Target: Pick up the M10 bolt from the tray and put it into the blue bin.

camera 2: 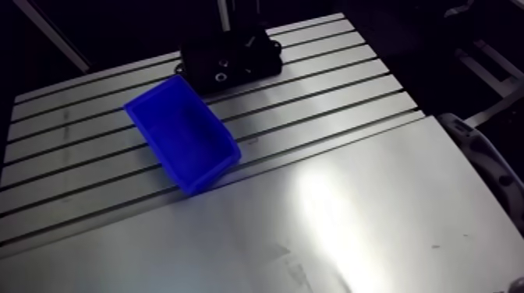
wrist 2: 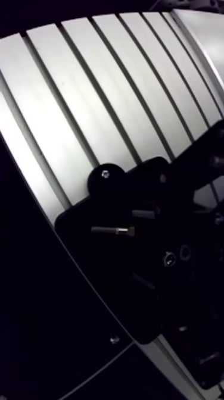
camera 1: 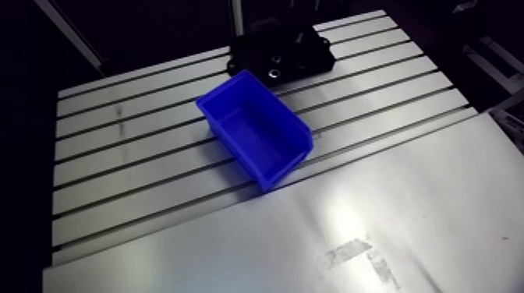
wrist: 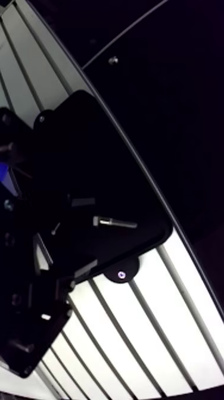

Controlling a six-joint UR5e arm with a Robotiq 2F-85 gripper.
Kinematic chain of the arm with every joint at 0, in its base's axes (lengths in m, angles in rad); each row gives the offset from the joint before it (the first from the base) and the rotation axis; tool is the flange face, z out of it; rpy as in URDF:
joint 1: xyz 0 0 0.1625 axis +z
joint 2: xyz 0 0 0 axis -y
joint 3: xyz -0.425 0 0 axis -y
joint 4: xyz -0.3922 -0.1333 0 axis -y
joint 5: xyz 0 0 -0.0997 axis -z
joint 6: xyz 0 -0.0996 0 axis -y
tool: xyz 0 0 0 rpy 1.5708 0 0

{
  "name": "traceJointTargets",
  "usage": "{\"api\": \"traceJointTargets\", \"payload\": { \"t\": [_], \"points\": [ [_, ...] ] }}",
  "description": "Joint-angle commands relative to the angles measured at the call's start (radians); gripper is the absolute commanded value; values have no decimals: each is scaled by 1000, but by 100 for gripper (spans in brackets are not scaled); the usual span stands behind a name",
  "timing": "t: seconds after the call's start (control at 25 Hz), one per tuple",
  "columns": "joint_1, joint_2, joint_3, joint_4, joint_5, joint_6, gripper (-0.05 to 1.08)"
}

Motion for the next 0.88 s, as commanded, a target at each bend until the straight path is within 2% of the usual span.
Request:
{"api": "traceJointTargets", "payload": {
  "t": [0.04, 0.88],
  "points": [
    [0, 15, 19, -23, -1, -1, 48],
    [1, 52, 46, -78, -1, -3, 51]
  ]
}}
